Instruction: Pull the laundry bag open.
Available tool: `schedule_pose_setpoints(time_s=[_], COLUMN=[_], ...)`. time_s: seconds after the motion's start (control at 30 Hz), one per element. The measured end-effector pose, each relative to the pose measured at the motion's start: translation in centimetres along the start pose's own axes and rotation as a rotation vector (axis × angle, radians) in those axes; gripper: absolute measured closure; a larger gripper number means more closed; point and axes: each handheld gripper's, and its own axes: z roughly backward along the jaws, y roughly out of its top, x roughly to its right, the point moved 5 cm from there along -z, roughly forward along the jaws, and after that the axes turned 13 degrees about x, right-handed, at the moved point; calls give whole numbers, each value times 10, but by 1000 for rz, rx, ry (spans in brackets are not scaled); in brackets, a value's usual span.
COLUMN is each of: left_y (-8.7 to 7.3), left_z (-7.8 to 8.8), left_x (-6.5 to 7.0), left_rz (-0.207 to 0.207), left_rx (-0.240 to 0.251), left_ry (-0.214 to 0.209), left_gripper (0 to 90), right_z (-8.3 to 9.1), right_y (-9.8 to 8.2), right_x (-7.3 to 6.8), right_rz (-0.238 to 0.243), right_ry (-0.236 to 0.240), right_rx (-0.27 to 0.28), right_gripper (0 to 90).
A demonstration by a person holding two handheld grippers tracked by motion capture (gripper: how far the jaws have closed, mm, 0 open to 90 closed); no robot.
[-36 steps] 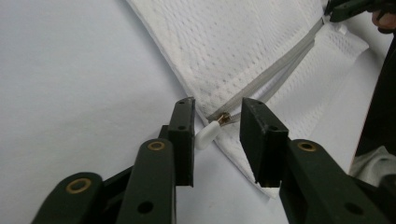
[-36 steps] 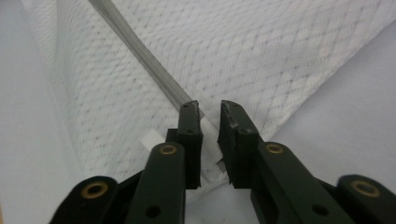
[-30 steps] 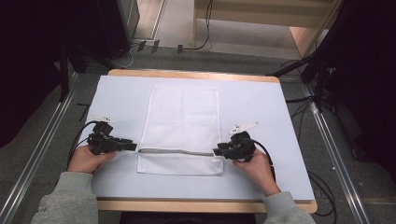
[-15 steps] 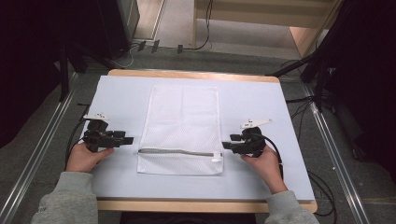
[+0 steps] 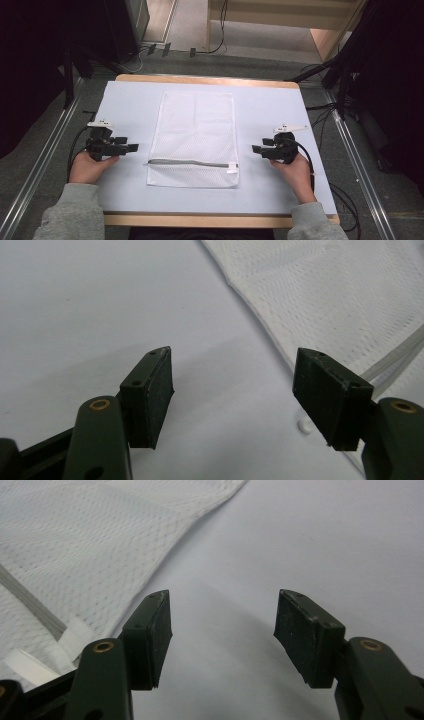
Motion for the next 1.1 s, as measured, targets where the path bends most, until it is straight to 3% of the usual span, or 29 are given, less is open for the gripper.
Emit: schedule_pose_setpoints(time_s=[0.27,1.1], left_y=[-1,-2], left_z=[-1,-3], left_x=[-4,-6], left_rz=[8,18], left_rx=[5,-8], left_ry=[24,28], left_gripper=[310,297], right_z=[1,-3], right_y=[-1,-4], right_x=[10,11], right_rz=[-21,-21], right_ry=[-31,-36], right_rx=[7,-11], right_gripper=[372,354])
